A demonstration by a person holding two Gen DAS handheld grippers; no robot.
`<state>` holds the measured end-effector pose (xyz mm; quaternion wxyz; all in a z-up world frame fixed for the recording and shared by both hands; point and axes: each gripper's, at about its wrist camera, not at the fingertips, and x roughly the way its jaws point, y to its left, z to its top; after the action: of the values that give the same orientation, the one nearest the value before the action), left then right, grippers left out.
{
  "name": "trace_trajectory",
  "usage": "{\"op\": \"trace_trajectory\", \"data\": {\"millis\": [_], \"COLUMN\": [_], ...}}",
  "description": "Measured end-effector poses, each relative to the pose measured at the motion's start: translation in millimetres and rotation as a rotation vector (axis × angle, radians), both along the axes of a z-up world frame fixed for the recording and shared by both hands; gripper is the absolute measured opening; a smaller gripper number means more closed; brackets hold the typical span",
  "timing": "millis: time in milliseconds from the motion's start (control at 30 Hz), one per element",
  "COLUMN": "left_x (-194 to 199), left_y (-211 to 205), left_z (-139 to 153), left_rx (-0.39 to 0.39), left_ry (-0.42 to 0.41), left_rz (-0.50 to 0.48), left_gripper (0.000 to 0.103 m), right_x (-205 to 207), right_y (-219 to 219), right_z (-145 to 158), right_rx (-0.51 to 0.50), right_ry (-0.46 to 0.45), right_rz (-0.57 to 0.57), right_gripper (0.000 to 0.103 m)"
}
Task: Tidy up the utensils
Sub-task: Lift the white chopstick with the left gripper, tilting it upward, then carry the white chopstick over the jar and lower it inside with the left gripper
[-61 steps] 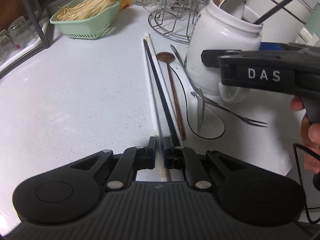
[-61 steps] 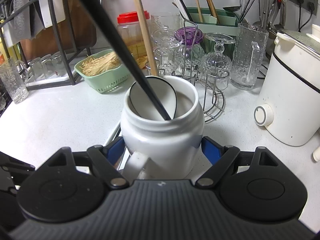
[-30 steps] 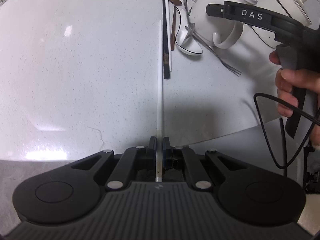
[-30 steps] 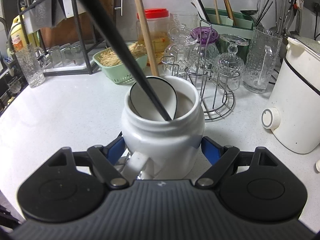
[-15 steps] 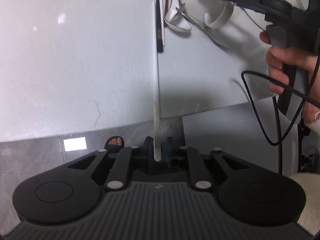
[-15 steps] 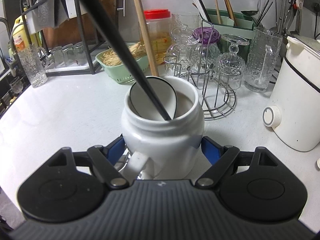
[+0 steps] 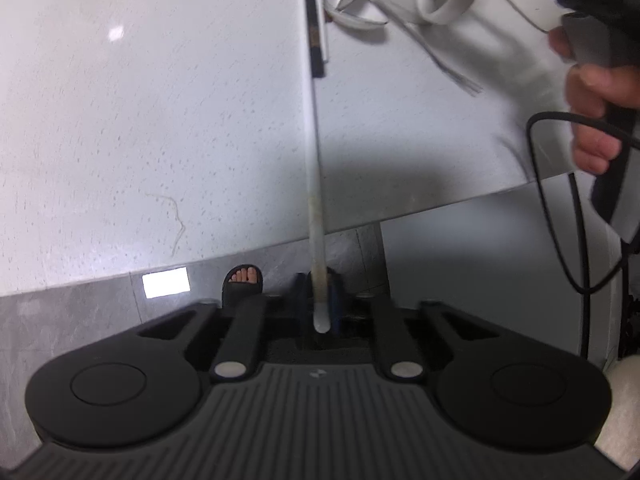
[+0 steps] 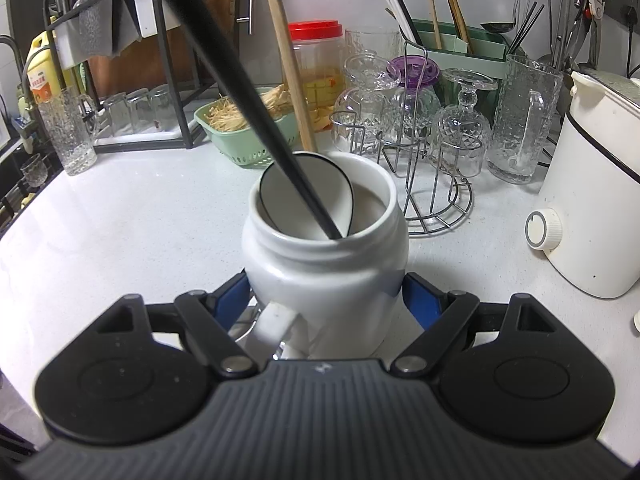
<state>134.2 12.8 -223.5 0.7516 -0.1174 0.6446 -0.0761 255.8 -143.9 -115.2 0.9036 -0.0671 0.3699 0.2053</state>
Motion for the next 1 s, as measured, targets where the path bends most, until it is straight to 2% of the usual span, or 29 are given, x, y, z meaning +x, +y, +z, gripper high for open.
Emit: {"op": "trace_trajectory", "data": {"millis": [167, 333, 467, 667, 833, 1000], "left_x": [4.3, 15.8, 29.2, 59.0, 80.4, 84.9], "left_y": [9.3, 19.4, 27.2, 32.5, 37.9, 31.4], "left_z": [26.5, 65.6, 104.5, 159.6, 183.9, 202.0], "left_rx": [0.042, 0.087, 0.124, 0.218, 0.224, 0.236], "left_ry": [-0.033, -0.082, -0.152, -0.256, -0.301, -0.328], "left_rz": [-0.009, -0.008, -0.043, -0.132, -0.163, -0.224], "left_gripper": [0.009, 0.009, 0.009, 0.009, 0.009, 0.009], "right_x": [-1.3, 0.1, 0.0, 1.6, 1.5, 0.4], "right_y": [0.7, 1.7, 2.9, 4.1, 5.9, 5.3], "right_z": [-0.5, -0.6, -0.9, -0.7, -0.6, 0.0], "right_rx": [0.003, 0.005, 0.006, 0.008, -0.005, -0.007], "right_ry": [-0.008, -0.006, -0.009, -0.007, -0.010, -0.013], "right_rz": [-0.010, -0.016, -0.026, -0.031, -0.027, -0.023], "right_gripper": [0.085, 0.086, 0.086, 0.086, 0.086, 0.086]}}
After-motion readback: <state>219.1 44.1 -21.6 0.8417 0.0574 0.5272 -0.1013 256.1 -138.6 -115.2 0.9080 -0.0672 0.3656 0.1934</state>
